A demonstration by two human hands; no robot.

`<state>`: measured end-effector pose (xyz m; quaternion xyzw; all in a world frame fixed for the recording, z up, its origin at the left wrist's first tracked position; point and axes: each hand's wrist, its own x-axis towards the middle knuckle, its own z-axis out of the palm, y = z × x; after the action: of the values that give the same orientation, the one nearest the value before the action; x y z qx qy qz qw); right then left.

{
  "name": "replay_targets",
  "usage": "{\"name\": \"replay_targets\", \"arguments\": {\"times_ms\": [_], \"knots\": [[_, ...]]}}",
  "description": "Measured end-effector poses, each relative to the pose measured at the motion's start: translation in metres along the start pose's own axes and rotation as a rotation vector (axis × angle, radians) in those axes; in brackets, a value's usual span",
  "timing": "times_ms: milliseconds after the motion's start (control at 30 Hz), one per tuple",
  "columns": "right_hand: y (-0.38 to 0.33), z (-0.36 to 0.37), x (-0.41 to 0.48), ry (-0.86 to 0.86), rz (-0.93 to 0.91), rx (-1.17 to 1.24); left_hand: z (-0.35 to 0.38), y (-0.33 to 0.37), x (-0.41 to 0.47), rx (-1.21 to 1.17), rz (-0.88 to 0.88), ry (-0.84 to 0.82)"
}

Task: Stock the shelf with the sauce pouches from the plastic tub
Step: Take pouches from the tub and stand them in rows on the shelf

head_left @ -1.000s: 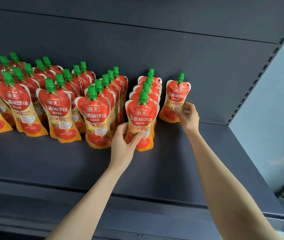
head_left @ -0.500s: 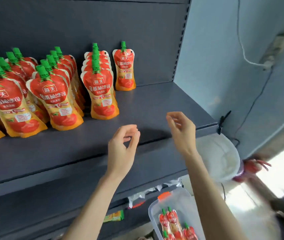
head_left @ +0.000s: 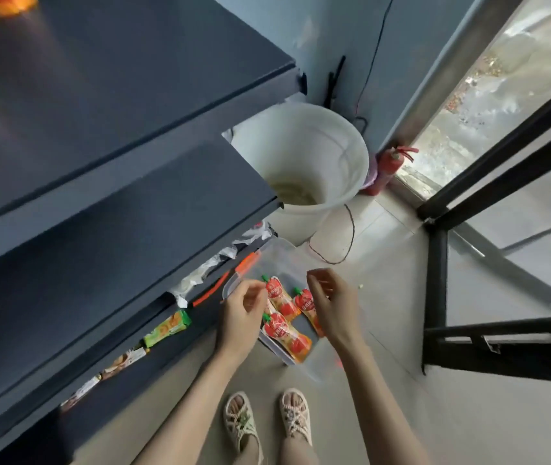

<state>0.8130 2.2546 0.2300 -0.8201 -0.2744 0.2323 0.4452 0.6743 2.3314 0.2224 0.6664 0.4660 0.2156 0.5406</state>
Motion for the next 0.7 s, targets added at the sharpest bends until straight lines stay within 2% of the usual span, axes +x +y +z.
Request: {"name": "replay_targets", "arguments": {"times_ms": [100, 267, 467, 700], "knots": [[0.056, 0.007, 0.008, -0.024, 0.120, -0.048, 0.039, -0.048, 0.009, 0.011, -0.142, -0.055], [0.148, 0.029, 0.034, -0.113, 0.269, -0.078, 0.106, -0.121, 0.027, 0.019, -0.391, -0.027], [0.287, 0.064, 0.075, -0.265, 0.428, -0.151, 0.207, -0.223, 0.056, -0.033, -0.769, 0.185], [0.401, 0.107, 0.114, -0.412, 0.401, -0.295, 0.296, -0.320, 0.090, -0.011, -1.124, 0.393]]}}
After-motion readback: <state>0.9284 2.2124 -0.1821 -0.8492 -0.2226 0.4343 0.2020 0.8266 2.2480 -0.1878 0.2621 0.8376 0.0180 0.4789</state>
